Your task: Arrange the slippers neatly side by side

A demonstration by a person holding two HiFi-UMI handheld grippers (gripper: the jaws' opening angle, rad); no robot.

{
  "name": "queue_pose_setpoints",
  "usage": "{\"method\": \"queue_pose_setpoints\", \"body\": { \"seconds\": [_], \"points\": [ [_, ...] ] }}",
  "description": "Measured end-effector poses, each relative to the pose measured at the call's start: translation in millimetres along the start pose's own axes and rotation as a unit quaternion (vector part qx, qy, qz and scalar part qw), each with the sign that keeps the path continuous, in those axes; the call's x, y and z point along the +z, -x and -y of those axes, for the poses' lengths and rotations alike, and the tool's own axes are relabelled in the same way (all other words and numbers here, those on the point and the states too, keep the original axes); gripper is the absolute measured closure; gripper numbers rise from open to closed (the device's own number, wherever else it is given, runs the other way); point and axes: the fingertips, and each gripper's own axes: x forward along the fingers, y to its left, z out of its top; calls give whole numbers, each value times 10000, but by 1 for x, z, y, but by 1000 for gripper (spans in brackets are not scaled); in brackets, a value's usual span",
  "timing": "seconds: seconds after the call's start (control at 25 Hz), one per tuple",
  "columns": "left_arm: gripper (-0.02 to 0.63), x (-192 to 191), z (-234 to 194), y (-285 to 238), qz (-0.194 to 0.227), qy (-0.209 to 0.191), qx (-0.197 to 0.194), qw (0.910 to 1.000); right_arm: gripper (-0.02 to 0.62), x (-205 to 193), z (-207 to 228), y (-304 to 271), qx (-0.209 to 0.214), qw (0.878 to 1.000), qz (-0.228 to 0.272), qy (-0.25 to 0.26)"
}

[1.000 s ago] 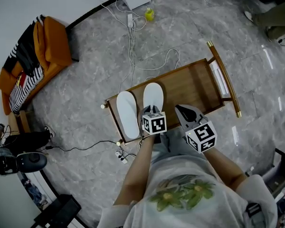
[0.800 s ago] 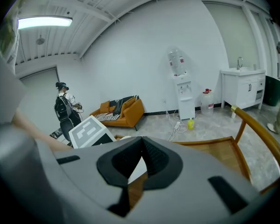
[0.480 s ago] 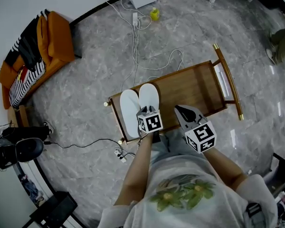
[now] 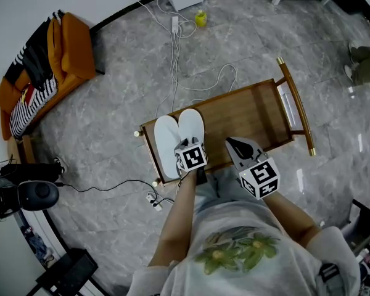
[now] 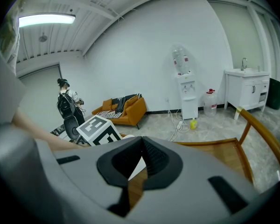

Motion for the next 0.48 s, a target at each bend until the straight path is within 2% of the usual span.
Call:
{"method": "queue_pose_setpoints", "body": {
  "seconds": [0.16,0.36,0.48],
  "points": [
    [471,-1,-1,-3,93,4,-46,9999,589,-2,-2,2,8,10000,-7,22],
    [422,3,5,4,92,-277,-109,9995,589,-5,-5,5,32,10000,-25,51],
    [407,8,5,10,251,-370,-135,9989,589,-6,-9,5,76,9999,-39,64]
  ]
}}
